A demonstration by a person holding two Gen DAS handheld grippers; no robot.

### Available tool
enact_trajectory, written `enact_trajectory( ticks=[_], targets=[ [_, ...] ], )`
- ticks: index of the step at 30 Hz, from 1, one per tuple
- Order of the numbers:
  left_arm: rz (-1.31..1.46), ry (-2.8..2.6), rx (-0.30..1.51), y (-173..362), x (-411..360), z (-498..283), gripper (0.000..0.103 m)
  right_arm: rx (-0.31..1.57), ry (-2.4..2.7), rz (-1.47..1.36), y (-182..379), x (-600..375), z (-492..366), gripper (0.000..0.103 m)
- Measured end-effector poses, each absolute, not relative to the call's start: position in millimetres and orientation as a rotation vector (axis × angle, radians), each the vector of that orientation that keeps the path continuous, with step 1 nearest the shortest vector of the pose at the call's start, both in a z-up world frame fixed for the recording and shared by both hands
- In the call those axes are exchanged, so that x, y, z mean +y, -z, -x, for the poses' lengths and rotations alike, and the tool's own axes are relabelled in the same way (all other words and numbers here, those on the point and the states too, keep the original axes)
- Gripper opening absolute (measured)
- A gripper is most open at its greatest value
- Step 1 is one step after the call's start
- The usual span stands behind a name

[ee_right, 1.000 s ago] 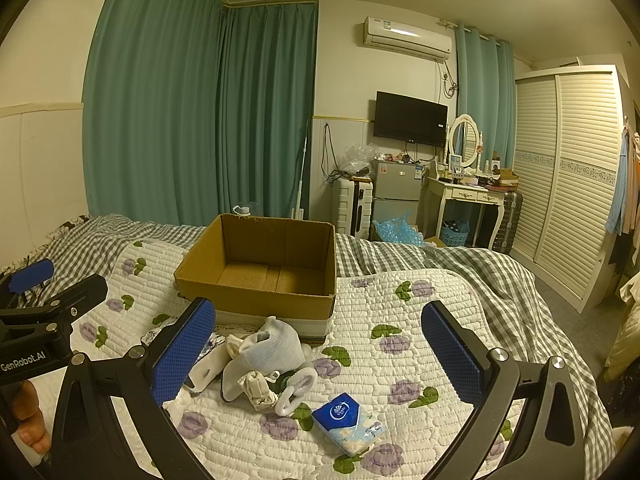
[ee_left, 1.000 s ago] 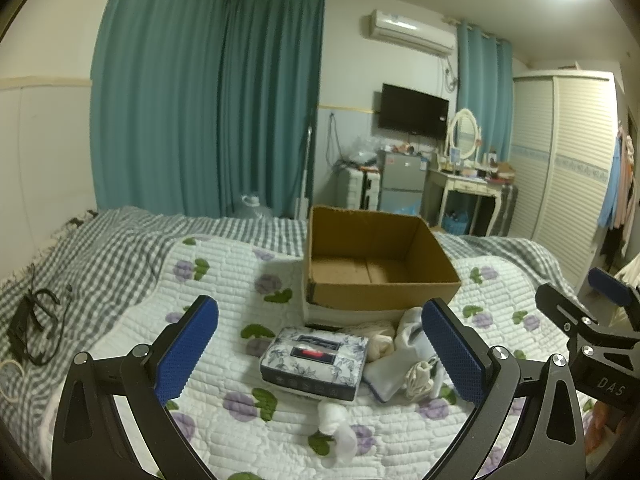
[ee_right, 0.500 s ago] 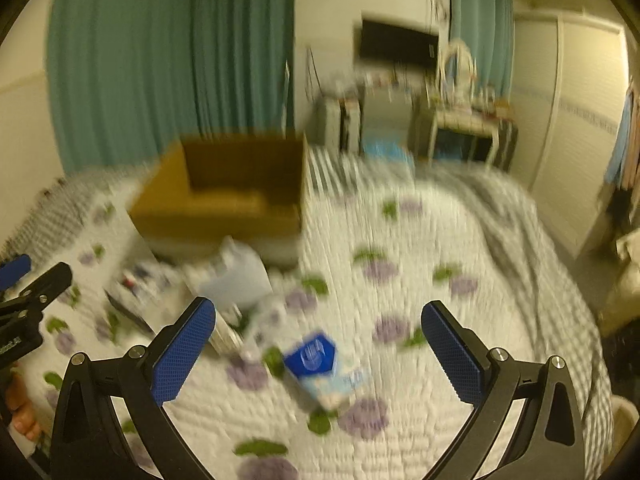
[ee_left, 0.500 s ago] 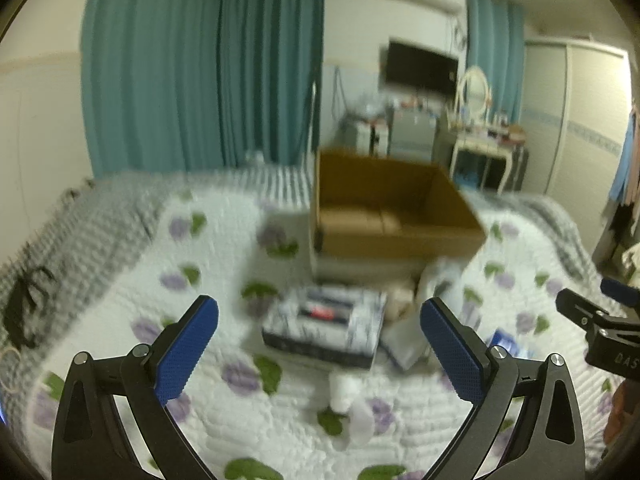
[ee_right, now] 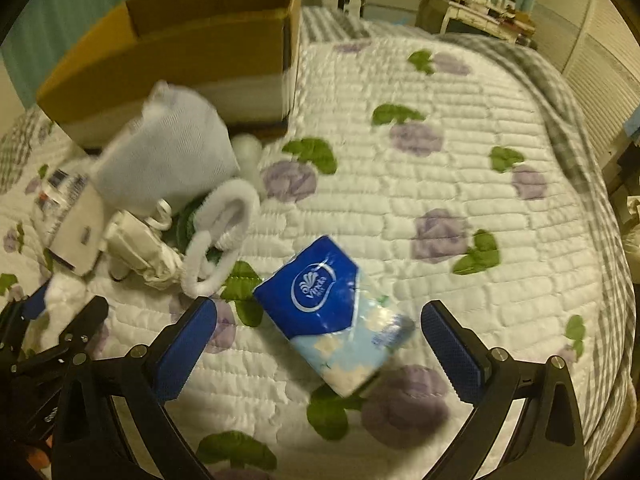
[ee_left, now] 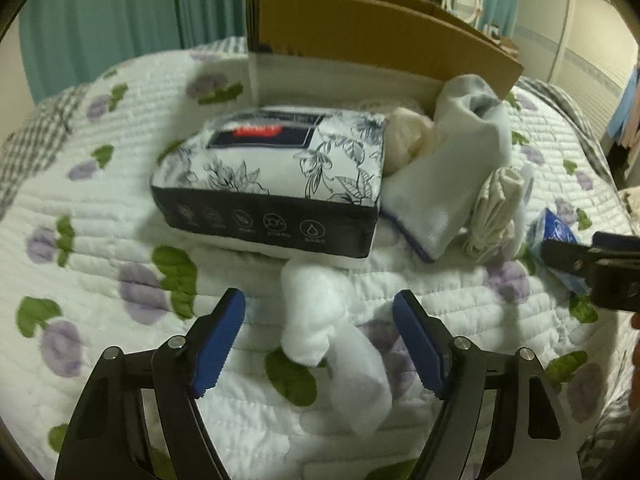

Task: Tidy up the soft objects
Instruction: 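Grasp the blue tissue pack with the right tool while the left tool grasps white cloth, then carry both items to the box and open both tools to drop them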

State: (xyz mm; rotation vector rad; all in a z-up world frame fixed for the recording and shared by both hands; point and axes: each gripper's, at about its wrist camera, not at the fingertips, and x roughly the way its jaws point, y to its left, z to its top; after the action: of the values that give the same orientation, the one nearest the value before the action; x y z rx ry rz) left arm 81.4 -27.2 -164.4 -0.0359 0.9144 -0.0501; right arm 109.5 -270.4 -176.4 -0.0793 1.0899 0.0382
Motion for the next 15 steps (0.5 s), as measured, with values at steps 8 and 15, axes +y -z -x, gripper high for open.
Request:
enact_trajectory(
  ticks=[8, 15],
  targets=[
    [0.116, 0.12, 0.93, 163.8, -16.0, -77.3, 0.029, 1.072, -0.015, 0.042, 183.4, -285.2, -105.4, 0.064],
    [0.146, 0.167, 0.896, 142.4, 1.6, -57.9, 0.028, 0.959, -0.051, -0.011, 148.9, -292.6, -72.3, 0.061]
  ],
)
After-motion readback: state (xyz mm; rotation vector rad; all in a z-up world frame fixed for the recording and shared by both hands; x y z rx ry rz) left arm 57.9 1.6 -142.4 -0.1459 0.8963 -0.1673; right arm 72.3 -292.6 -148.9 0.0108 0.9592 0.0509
